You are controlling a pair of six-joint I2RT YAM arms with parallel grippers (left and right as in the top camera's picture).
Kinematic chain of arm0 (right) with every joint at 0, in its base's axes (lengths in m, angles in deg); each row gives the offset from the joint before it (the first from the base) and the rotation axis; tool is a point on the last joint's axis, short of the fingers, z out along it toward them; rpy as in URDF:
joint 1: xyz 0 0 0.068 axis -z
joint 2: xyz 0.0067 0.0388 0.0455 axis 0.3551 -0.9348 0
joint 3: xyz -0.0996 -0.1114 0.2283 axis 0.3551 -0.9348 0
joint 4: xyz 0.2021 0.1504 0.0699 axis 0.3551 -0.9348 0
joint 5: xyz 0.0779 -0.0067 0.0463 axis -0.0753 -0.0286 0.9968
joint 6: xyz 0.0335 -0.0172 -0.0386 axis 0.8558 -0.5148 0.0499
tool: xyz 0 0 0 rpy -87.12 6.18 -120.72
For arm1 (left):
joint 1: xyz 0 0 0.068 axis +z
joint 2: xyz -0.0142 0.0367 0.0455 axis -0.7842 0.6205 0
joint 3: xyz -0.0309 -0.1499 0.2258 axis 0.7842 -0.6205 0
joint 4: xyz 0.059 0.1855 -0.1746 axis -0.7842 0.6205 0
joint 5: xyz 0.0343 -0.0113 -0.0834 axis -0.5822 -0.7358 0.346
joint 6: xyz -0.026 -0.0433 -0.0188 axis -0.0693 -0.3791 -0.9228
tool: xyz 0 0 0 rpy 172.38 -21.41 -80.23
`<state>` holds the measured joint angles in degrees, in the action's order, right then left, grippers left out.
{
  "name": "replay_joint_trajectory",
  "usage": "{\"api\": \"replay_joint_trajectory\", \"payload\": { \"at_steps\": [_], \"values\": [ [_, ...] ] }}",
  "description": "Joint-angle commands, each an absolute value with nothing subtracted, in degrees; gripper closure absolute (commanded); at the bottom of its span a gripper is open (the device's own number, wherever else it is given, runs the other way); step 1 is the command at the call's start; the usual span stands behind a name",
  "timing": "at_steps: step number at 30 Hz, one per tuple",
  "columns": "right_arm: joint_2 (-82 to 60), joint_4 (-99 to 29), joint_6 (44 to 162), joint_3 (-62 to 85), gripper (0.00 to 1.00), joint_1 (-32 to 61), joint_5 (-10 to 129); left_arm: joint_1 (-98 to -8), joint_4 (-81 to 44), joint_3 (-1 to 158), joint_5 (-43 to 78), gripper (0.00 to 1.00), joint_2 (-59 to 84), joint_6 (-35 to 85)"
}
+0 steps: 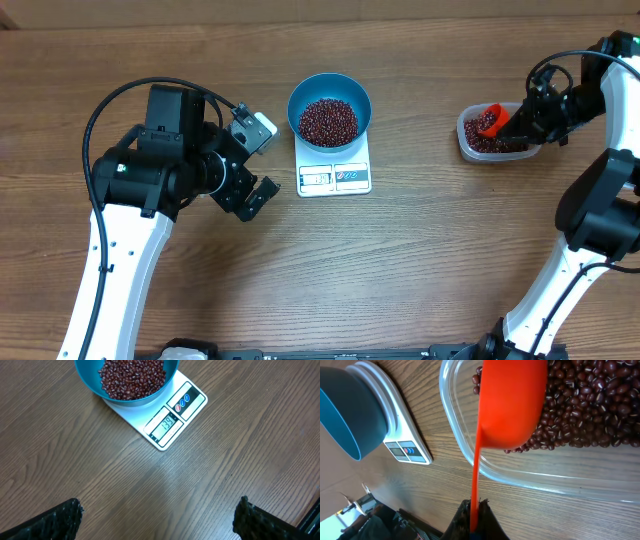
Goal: Scoop item into bowl and weigh 150g on scale
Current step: 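Lower the scoop into the tub and scoop beans with the right gripper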
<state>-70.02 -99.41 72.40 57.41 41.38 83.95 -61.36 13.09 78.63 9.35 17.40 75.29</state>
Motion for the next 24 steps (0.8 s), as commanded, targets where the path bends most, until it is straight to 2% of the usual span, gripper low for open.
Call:
{"api": "replay_joint_trajectory", "payload": {
  "at_steps": [1,24],
  "values": [
    [-70.2,-99.4,71.6,57.8,0.96,41.5,84.9,-61.4,13.1,79.5,10.2,0.0,17.8,76.6],
    [-70.2,-99.4,72.9,57.8,0.96,43.1,85.2,-61.4,13.1,79.5,10.1,0.01,17.8,76.6]
  ]
}}
